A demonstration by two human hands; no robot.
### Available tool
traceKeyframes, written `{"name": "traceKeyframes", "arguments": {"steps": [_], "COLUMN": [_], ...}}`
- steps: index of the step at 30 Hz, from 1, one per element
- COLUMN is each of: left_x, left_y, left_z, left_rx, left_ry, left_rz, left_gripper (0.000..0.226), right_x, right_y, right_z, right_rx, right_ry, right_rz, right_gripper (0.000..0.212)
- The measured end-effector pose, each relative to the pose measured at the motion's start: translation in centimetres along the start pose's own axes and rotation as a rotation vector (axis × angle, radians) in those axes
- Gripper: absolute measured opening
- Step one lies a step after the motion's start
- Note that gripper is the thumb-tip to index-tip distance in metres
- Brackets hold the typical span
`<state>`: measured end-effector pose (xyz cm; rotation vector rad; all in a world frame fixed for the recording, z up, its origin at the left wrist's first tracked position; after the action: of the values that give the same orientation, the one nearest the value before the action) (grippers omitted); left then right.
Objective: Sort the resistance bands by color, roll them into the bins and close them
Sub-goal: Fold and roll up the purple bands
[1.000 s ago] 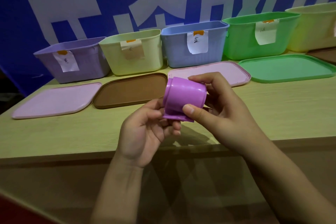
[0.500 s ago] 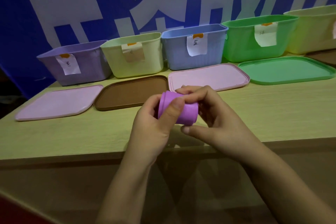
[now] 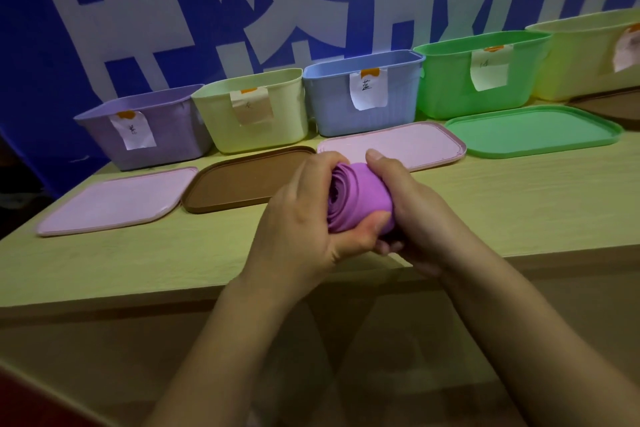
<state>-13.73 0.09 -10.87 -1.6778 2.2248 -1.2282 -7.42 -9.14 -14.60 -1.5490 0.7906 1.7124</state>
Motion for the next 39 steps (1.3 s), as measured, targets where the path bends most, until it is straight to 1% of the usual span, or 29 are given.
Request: {"name": "traceKeyframes", "arguments": {"steps": [2,3,6,9,11,13,15,17,19,21,23,24,26,27,30,34,36,39], "left_x": [0.1,0.0,-0.2,-0.6,-0.8,-1.2,-1.8,-2.2,-2.3,-1.9,-2.0,-2.1,-2.5,-2.6,-3.0,-4.7,-6.4,-9.3], "left_y": [-0.4,-0.5,-0.2,0.2,0.3,0.4,0.4,0.4,0.6,0.7,1.1,1.3,1.9,2.1,2.1,0.1,-1.8,-5.4], "left_z": [0.1,0.1,0.4,0.7,0.8,0.8,1.0,1.2,1.3,1.3,1.0,0.5,0.0,-0.1,-0.6,-1.6,-2.1,-3.5], "left_rx": [-0.008,-0.018,-0.042,-0.049,-0.045,-0.054,-0.072,0.004,0.122,0.184,0.245,0.296,0.377,0.397,0.451,0.487,0.485,0.483], "left_ry": [-0.125,-0.156,-0.170,-0.055,0.023,0.165,0.335,0.455,0.503,0.458,0.334,0.263,0.178,0.175,0.172,0.121,0.087,0.033], "left_rz": [0.038,0.047,0.057,0.000,-0.032,-0.096,-0.205,-0.333,-0.425,-0.415,-0.387,-0.369,-0.322,-0.300,-0.244,-0.189,-0.185,-0.260], "left_gripper": [0.066,0.068,0.072,0.080,0.080,0.075,0.061,0.053,0.050,0.039,0.030,0.028,0.027,0.025,0.027,0.030,0.027,0.020], "right_x": [-0.4,-0.5,-0.9,-1.0,-0.8,-0.5,-0.5,-0.6,-0.8,-0.9,-0.9,-1.0,-1.1,-1.1,-1.4,-2.4,-3.3,-5.2], "right_y": [0.1,0.1,0.7,1.4,1.4,1.4,1.7,2.0,2.2,2.2,2.2,2.1,1.6,1.3,0.3,-3.1,-5.9,-10.6], "right_z": [-0.2,-0.4,-0.8,-0.6,-0.5,-0.5,-0.2,0.6,1.3,1.8,2.1,2.3,2.5,2.6,3.2,3.8,4.0,4.5], "right_rx": [0.103,0.153,0.259,0.312,0.339,0.370,0.388,0.367,0.354,0.345,0.315,0.292,0.284,0.303,0.342,0.277,0.243,0.239], "right_ry": [-0.033,-0.002,0.090,0.149,0.208,0.311,0.422,0.477,0.490,0.470,0.461,0.453,0.411,0.395,0.339,0.289,0.293,0.295], "right_rz": [-0.100,-0.145,-0.297,-0.447,-0.493,-0.535,-0.606,-0.692,-0.756,-0.753,-0.707,-0.666,-0.583,-0.562,-0.605,-0.640,-0.631,-0.574], "right_gripper": [0.048,0.047,0.046,0.041,0.040,0.041,0.033,0.025,0.027,0.027,0.022,0.021,0.035,0.039,0.032,0.030,0.030,0.028]}}
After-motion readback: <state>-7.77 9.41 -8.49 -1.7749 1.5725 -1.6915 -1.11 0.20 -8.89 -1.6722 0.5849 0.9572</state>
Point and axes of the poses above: each hand's wrist, its own y-axis away from the middle knuckle, its own z-axis out of the palm, x = y × z, the point moved 6 cm from there along -y, towards the middle knuckle, and after that the axes turned 3 degrees about -x, right-handed, at the moved point
